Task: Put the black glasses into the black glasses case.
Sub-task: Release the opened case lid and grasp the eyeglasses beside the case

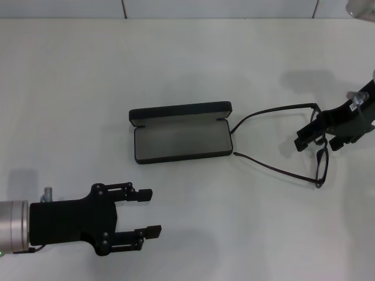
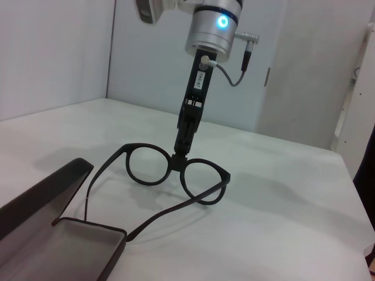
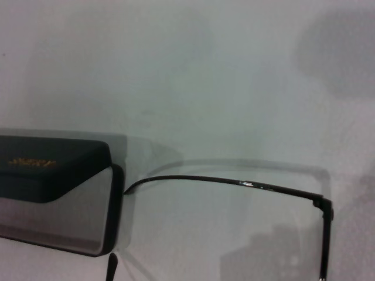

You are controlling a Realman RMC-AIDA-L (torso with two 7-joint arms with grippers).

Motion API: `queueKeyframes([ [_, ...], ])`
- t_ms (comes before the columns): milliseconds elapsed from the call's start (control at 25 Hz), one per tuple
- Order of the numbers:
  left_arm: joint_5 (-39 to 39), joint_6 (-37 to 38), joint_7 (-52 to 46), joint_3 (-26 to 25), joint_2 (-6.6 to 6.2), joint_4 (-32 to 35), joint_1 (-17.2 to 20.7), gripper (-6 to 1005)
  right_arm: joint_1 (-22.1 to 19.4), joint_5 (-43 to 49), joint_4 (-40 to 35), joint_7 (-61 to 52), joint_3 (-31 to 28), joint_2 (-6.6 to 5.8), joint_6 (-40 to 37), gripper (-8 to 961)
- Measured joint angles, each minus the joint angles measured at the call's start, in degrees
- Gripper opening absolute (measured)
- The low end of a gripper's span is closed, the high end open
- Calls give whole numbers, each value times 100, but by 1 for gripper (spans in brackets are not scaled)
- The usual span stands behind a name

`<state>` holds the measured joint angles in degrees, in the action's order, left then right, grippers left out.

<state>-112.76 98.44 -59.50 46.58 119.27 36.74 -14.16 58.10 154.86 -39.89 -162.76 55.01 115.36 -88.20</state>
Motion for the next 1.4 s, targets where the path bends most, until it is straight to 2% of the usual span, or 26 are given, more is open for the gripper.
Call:
queueKeyframes([
  [640, -1, -1, 0, 0, -6, -24, 12, 691, -57, -19, -5, 7, 214, 45, 152, 735],
  [960, 0, 0, 0, 0, -9, -45, 18, 692, -56, -18, -1, 8, 212, 48, 184, 376],
  [1200, 0, -1, 0, 0, -9, -45, 18, 692, -61, -1, -13, 8, 237, 48, 150, 367],
  [1400, 0, -1, 0, 0, -9, -45, 26, 691, -62, 4, -67, 8, 407, 48, 118, 293],
])
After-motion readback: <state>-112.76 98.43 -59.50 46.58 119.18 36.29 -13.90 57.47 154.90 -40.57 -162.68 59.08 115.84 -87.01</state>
